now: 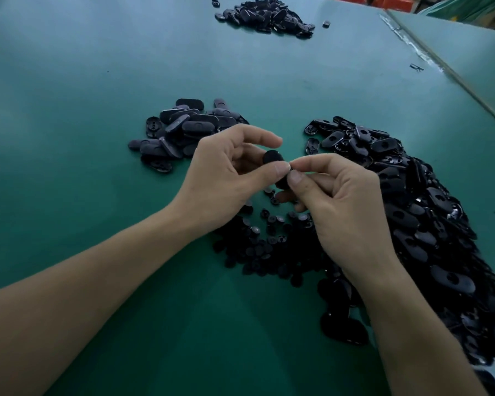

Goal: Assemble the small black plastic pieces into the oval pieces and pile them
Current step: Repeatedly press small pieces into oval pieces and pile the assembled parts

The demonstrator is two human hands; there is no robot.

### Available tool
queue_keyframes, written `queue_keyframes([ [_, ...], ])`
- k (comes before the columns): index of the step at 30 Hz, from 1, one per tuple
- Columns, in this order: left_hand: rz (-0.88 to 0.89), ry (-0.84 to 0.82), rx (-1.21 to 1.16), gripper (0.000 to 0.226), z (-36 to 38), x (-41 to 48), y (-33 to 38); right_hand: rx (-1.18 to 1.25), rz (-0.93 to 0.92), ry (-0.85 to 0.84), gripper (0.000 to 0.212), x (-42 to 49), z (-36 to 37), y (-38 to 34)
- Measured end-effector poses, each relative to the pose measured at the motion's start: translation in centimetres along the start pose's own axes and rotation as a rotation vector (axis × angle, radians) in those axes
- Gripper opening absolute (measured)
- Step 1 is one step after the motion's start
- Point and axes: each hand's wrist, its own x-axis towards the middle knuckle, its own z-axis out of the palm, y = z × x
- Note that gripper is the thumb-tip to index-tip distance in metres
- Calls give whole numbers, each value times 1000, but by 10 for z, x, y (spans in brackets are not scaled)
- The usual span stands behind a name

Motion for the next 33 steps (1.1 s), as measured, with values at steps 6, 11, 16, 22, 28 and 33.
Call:
queue_keyframes([
  [6,13,62,-37,20,2,-2,1,-358,-77,-4,9,-4,-1,1],
  [11,19,48,-12,24,3,-3,3,-633,-57,-187,16,-7,-2,2],
  [16,41,24,0,29,3,-3,3,-671,4,-219,13,-7,-1,-1],
  [22,58,41,-5,44,3,-1,-2,-606,-3,-228,10,-7,3,-1],
  [28,0,25,-45,29,3,0,-4,-342,-80,-80,18,-6,2,-2],
  [33,17,35,-4,25,2,-1,-6,-250,-143,-5,21,-5,1,0],
])
